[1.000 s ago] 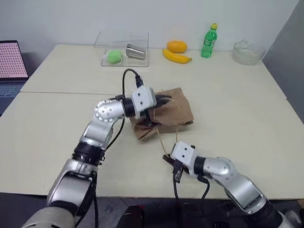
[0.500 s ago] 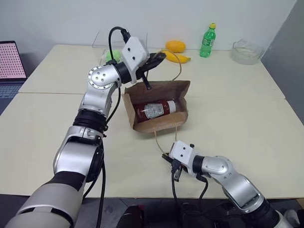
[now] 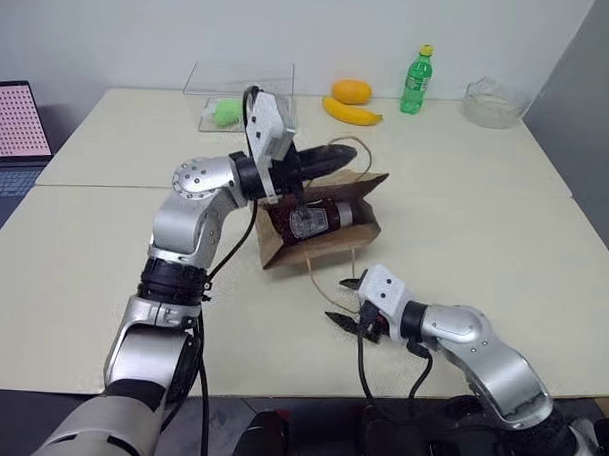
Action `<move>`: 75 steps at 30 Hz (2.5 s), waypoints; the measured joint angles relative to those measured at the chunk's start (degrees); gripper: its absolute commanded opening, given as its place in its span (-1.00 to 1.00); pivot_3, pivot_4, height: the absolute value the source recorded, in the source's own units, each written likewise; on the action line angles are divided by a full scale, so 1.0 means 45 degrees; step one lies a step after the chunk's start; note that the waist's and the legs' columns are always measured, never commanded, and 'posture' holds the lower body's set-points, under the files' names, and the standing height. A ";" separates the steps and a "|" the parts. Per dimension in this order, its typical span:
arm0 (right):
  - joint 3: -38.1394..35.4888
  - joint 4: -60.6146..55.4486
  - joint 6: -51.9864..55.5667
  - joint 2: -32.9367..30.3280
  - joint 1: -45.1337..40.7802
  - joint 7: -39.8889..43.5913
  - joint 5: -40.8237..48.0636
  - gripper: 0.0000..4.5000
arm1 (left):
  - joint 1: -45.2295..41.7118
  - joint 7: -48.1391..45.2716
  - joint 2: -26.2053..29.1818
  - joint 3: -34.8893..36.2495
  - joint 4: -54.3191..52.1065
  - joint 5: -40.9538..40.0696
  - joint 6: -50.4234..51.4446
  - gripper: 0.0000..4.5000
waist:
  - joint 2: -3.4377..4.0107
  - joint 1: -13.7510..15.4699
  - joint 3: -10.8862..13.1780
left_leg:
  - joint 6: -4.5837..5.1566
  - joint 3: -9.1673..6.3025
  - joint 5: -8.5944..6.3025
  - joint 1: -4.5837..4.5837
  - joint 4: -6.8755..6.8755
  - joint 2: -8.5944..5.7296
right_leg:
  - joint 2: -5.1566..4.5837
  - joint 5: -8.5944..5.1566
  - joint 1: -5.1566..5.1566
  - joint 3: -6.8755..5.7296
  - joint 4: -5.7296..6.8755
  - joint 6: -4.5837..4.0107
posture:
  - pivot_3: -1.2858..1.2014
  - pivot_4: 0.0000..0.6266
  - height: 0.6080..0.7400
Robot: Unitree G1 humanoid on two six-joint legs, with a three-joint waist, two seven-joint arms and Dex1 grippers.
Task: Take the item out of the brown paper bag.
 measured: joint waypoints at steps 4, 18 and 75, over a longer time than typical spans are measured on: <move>-0.1550 -0.1916 0.1259 -0.1521 0.0048 0.1044 0.1628 0.98 | 0.0764 -0.0228 0.0270 -0.0309 -0.1012 -0.0282 0.0986 -1.00 | -0.0003 0.0048 0.0001 | 0.0001 -0.0004 -0.0001 0.0002 0.0000 0.0006 | 0.0002 -0.0001 0.0005 -0.0008 -0.0006 0.0001 | 0.03 -0.52 1.00; -0.0511 0.1181 0.1434 0.0639 -0.3813 -0.1141 0.1464 0.98 | 0.0231 -0.0119 0.0790 0.0055 -0.1035 -0.0491 0.1396 -1.00 | -0.0007 0.0017 0.0004 | -0.0002 0.0012 0.0002 0.0006 -0.0006 0.0010 | 0.0006 0.0003 -0.0004 0.0001 -0.0009 -0.0005 | 0.03 -0.52 1.00; 0.3061 1.3867 -0.6865 0.3990 -0.9368 -0.0651 -0.8439 0.34 | -0.0513 0.0552 0.0828 0.0494 0.0663 -0.0041 0.0242 -1.00 | -0.0004 -0.0203 0.0005 | -0.0010 0.0005 0.0005 0.0000 -0.0011 0.0009 | 0.0005 0.0024 -0.0033 0.0000 0.0010 -0.0040 | 0.03 -0.52 1.00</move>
